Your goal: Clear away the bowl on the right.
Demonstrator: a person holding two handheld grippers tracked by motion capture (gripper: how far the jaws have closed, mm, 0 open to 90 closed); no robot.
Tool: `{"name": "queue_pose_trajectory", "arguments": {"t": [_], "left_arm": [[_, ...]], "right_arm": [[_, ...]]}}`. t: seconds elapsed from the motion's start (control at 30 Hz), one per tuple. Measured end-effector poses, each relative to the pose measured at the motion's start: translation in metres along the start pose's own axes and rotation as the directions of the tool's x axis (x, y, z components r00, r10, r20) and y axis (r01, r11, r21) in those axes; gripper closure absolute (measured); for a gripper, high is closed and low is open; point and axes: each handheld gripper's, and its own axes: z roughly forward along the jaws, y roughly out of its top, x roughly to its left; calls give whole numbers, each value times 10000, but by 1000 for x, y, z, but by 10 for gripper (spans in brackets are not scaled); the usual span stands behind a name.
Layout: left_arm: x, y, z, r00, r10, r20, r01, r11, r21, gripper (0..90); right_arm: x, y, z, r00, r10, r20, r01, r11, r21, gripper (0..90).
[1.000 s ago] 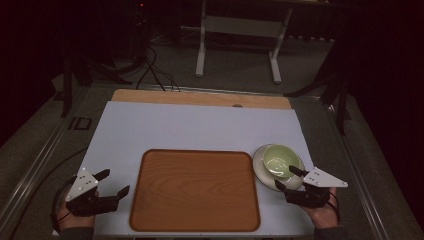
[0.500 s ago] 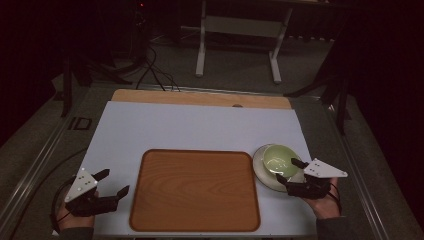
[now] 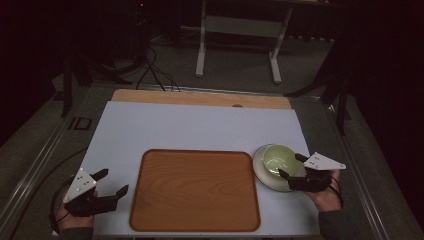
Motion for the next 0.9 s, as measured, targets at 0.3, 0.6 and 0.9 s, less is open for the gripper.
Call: {"name": "queue_pose_trajectory", "arguments": {"t": [0.3,0.6,0.9], "left_arm": [[0,0,0,10000,0,-3,0,10000,-5,153],[0,0,0,10000,-22,10,22,10000,14,154],[0,0,0,10000,-31,-1,31,10000,22,154]], "right_arm": [[-16,0,3,9991,267,339,-274,9995,176,140],[-27,-6,14,9976,549,414,-572,9968,565,134],[-37,-10,25,9963,800,313,-830,9906,1090,184]]}}
